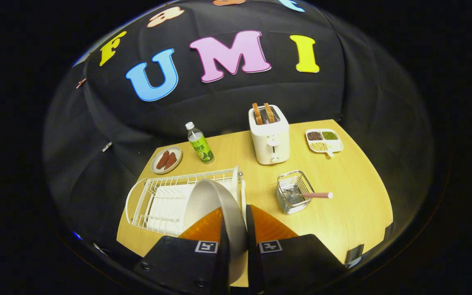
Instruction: Take the plate from the dish rack, then take the spoon from the basket and place it into the plate.
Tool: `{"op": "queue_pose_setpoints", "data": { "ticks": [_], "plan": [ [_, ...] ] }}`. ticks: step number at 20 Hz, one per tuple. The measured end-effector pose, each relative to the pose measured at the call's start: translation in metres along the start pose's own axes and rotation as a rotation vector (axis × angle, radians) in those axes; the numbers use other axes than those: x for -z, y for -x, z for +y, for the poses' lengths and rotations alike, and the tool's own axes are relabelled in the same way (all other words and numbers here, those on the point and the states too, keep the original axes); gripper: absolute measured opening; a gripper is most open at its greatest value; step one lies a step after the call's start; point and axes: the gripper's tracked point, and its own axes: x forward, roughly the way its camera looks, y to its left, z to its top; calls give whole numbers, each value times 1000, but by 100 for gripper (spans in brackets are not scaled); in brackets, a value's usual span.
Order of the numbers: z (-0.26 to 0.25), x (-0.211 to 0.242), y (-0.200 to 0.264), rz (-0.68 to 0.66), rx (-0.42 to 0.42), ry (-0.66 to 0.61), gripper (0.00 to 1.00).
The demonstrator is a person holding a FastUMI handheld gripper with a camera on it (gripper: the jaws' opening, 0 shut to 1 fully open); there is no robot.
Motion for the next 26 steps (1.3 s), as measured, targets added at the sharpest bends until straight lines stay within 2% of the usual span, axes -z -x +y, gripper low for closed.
{"op": "queue_pose_setpoints", "data": {
  "ticks": [6, 9, 12, 18, 21, 26],
  "plan": [
    [-82, 48, 24, 33, 43, -139, 21],
    [-119, 66, 19, 59, 38, -199, 21],
    [-136, 88, 1, 122, -4, -250, 21],
    [-156, 124, -54, 208, -51, -252, 22],
    [-162, 131, -66, 225, -71, -285, 23],
    [-179, 132, -68, 209, -75, -219, 27]
  ]
}}
